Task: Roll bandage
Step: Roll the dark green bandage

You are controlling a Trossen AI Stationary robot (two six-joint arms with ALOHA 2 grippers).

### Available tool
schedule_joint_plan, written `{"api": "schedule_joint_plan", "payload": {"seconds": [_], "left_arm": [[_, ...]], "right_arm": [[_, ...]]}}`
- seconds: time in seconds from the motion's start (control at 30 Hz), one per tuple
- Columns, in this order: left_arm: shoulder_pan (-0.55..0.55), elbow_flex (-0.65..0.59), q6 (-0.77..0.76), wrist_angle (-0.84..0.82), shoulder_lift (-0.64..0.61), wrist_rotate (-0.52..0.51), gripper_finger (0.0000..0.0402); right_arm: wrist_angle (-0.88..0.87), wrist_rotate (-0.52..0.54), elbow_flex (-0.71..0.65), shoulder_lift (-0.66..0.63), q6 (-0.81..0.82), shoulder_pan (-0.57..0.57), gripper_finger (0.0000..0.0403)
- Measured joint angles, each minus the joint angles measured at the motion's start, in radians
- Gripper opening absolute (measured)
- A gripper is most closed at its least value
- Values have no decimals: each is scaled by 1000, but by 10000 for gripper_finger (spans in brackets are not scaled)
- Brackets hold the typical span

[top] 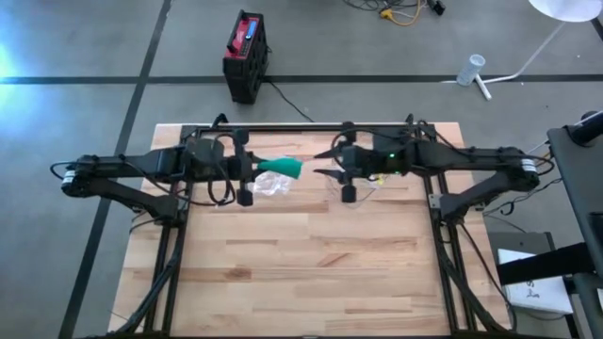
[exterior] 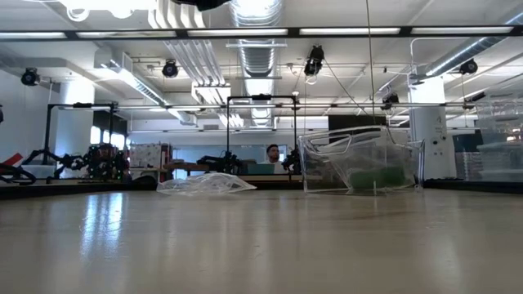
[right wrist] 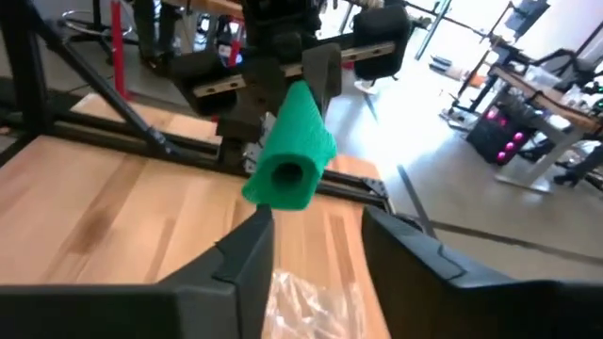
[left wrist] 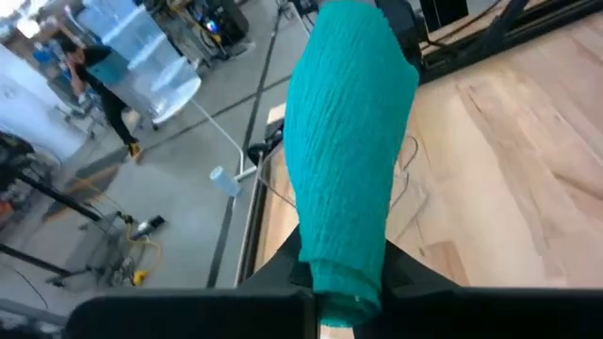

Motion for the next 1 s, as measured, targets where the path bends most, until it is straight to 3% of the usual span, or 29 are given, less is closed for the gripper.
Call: {"api": "schedule_joint_plan", "payload": {"seconds": [0.2,0.4,0.5,0.6,0.83,1.0], "left_arm": [[-40,-51,114,149,1,-108,12],[-71,-60,191,201,1,-134,12],[-79,-60,235,215,1,-201,12],[-80,-60,352,221,11,-283,12],[-80,-65,765,313,74,-354,12],[-90,-65,984,429,147,-505,12]], "right_arm": [[-92,-1,-12,-9,6,15,184],[-90,5,-14,31,16,19,184],[-93,6,-8,46,16,21,180],[-88,7,7,49,36,21,175],[-128,7,21,36,86,15,177],[-122,-15,-29,9,71,-10,170]]}}
